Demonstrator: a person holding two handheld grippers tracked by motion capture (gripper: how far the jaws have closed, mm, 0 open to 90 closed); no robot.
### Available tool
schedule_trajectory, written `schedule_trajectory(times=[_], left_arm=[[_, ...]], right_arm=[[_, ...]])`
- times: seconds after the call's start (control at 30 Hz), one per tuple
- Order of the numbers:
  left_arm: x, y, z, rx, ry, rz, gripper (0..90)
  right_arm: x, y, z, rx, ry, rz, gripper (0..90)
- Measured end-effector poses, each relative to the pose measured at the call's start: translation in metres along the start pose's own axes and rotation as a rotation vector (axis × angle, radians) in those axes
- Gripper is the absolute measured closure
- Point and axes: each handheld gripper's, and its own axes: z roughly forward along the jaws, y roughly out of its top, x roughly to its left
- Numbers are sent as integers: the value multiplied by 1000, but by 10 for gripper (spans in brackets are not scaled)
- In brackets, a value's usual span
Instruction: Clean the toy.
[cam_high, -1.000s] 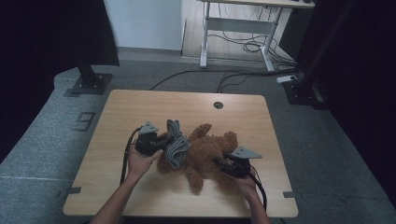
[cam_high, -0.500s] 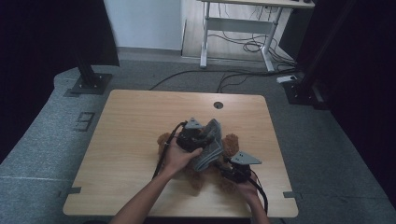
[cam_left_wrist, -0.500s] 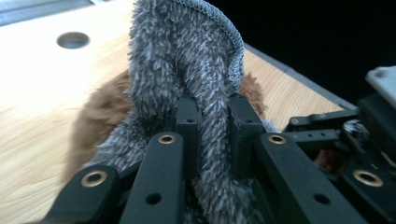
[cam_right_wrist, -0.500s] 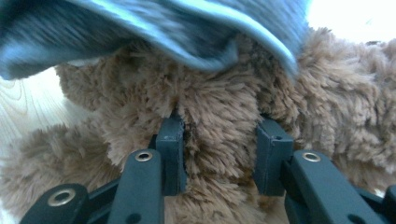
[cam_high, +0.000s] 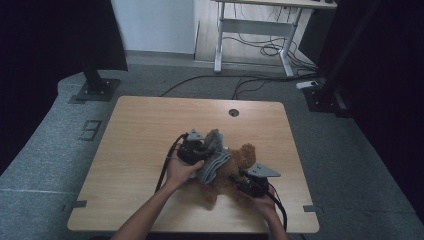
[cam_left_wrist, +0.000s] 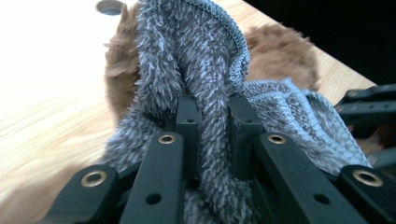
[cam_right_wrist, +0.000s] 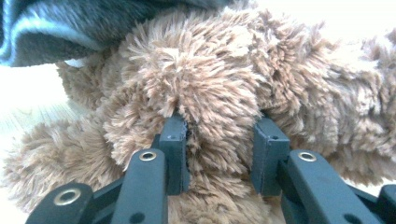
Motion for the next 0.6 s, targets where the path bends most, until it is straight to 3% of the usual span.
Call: schedule_trajectory(times=[0.13,0.3,0.6], left_arm=[[14,-8,-21,-46,8,-22,768],[30,-16,-47,-84,48,-41,771],[62,-45,-64,-81,99,-114,777]], right_arm=[[1,0,0,3,1,3,635],[1,0,0,1,0,13,635],[0,-1,0,1,-1,18,635]])
